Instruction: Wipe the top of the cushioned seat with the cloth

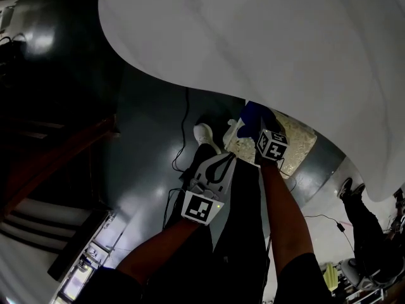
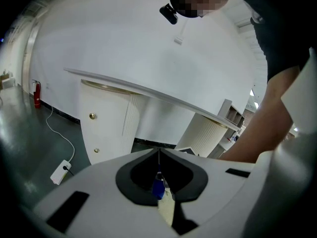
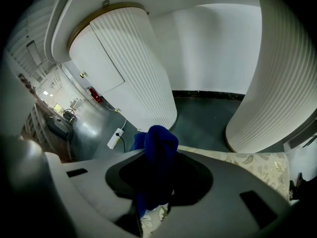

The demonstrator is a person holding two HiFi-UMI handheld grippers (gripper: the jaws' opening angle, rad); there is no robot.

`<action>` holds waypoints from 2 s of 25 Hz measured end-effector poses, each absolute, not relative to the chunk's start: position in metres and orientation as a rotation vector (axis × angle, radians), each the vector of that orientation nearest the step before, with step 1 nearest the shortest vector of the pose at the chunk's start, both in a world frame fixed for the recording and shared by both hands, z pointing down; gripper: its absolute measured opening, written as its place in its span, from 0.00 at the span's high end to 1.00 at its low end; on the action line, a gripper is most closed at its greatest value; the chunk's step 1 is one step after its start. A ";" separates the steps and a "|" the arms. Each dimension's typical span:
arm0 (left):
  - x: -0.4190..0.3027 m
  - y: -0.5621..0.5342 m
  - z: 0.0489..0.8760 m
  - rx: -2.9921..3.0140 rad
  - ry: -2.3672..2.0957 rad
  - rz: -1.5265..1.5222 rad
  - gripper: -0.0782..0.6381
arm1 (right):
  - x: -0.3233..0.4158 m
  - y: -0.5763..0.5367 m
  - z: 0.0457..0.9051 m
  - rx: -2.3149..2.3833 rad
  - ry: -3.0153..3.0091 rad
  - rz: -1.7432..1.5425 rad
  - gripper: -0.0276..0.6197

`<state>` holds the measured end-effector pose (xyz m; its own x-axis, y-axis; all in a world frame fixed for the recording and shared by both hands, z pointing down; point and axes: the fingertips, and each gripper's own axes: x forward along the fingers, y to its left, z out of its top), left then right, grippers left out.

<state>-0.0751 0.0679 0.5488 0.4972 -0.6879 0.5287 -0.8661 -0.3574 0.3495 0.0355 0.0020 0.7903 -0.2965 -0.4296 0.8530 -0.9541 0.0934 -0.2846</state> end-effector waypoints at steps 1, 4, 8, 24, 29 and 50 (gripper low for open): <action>-0.073 0.067 0.549 2.149 -1.267 0.388 0.86 | 0.038 0.002 0.790 1.357 -1.794 1.157 0.78; -0.064 0.064 0.548 2.169 -1.261 0.386 0.86 | 0.047 0.004 0.791 1.356 -1.788 1.151 0.78; -0.049 0.064 0.544 2.236 -1.241 0.409 0.86 | 0.059 0.011 0.791 1.373 -1.787 1.154 0.78; -0.001 0.070 0.546 2.247 -1.191 0.403 0.86 | 0.102 0.023 0.790 1.423 -1.759 1.152 0.78; 0.007 0.075 0.551 2.230 -1.181 0.412 0.86 | 0.117 0.029 0.789 1.437 -1.740 1.167 0.78; 0.050 0.080 0.557 2.271 -1.108 0.470 0.86 | 0.194 0.051 0.789 1.457 -1.695 1.139 0.78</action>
